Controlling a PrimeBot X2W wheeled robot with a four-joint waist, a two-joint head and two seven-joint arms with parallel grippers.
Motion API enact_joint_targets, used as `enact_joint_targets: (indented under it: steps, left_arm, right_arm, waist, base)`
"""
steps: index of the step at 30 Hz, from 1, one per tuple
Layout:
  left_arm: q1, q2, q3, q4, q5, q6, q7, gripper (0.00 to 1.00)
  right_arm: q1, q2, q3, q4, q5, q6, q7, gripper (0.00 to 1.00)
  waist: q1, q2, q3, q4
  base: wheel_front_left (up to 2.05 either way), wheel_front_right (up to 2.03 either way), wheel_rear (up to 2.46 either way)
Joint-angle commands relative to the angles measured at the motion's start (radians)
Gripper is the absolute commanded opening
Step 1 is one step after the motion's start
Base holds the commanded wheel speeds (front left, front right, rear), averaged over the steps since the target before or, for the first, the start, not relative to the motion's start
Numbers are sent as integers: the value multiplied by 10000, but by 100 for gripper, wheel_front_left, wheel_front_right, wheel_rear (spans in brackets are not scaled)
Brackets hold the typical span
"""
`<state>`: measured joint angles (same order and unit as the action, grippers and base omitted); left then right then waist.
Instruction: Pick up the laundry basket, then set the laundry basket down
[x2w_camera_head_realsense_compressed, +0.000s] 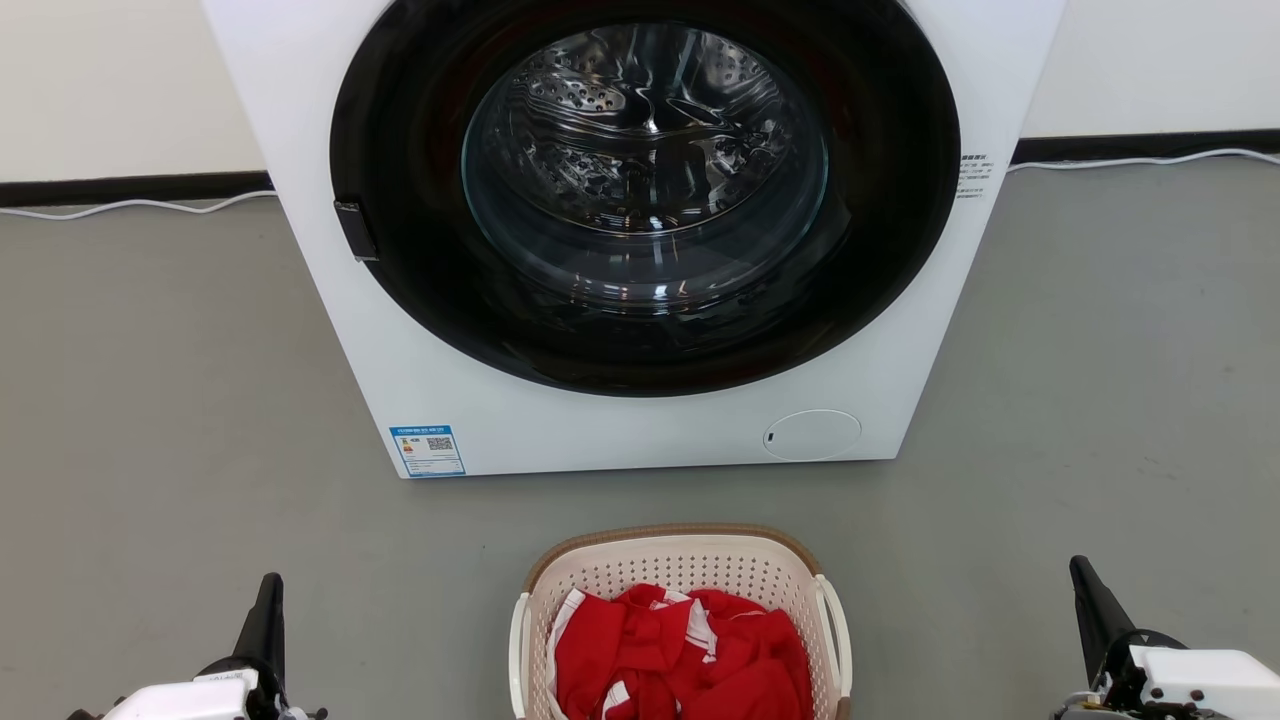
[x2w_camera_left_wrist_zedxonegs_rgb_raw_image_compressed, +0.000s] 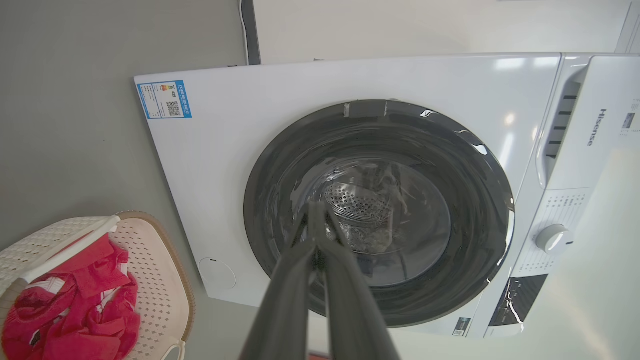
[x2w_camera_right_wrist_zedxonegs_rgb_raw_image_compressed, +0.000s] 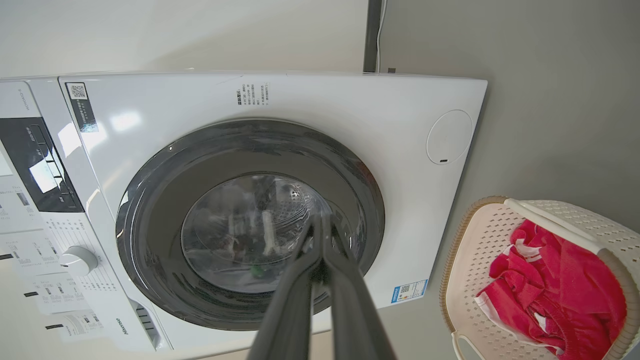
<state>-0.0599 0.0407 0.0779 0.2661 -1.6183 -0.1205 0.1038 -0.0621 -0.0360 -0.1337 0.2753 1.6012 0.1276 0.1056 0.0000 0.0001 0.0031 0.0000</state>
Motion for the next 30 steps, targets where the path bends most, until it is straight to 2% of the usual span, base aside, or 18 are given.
enact_joint_targets:
  steps: [1, 30]
  left_arm:
    - [-478, 125, 325, -210, 70, -102, 67, 0]
    - [-480, 114, 342, -210, 83, -102, 80, 0]
  right_arm:
    - [-459, -144, 190, -305, 66, 31, 84, 0]
    - [-459, -143, 189, -305, 65, 31, 85, 0]
  waist:
    - [0, -1, 0, 0]
    - [0, -1, 0, 0]
  base:
    - [0, 0, 0]
    - [0, 0, 0]
